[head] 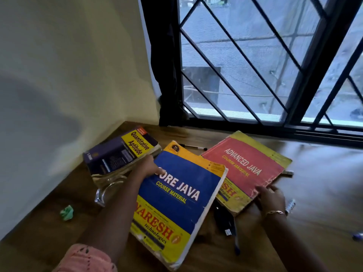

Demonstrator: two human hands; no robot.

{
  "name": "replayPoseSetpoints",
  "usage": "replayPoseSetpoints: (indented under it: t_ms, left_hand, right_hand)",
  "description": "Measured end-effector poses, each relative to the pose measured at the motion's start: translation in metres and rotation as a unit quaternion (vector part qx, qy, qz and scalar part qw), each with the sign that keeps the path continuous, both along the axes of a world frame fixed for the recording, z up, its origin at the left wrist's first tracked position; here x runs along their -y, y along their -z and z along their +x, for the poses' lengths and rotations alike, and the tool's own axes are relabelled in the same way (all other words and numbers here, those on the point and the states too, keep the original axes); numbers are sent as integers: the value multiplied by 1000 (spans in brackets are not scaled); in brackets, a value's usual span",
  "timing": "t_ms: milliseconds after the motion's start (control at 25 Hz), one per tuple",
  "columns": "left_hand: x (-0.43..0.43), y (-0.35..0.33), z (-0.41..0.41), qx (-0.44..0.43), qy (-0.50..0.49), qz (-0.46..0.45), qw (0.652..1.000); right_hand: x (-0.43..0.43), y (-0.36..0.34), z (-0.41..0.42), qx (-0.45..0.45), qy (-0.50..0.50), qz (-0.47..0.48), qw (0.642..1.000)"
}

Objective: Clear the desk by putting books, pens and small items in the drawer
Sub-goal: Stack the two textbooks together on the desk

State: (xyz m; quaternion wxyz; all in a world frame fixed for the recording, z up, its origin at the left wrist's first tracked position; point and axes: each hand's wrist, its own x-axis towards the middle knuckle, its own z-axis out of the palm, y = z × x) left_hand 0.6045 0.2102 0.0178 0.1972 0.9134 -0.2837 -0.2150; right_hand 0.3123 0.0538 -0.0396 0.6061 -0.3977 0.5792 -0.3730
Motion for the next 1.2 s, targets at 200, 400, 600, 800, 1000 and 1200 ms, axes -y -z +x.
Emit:
replayPoseSetpoints:
  t_ms: [200, 400, 600, 800, 1000, 1200]
  left_hand:
    - [-20, -13, -3, -123, 58, -193, 972]
    - [-41, -35, -18, -161, 32, -327, 931]
    - [-60, -65, -40, -177, 31, -375, 910]
    - [-71, -117, -88, -172, 67, -443, 877]
    - [-48, -147, -154, -202, 97, -502, 835]
    - [17, -127, -213, -317, 86, -514, 792]
  right_hand:
    - [30, -19, 3, 38, 19, 91, 995]
    - [32, -36, 17, 51, -64, 90, 993]
    - [33, -46, 29, 24, -84, -5, 996]
    - [47, -98, -9, 86, -95, -116, 985]
    - [66, -145, -106, 116, -86, -229, 963]
    - [66, -173, -190, 128, -27, -316, 940]
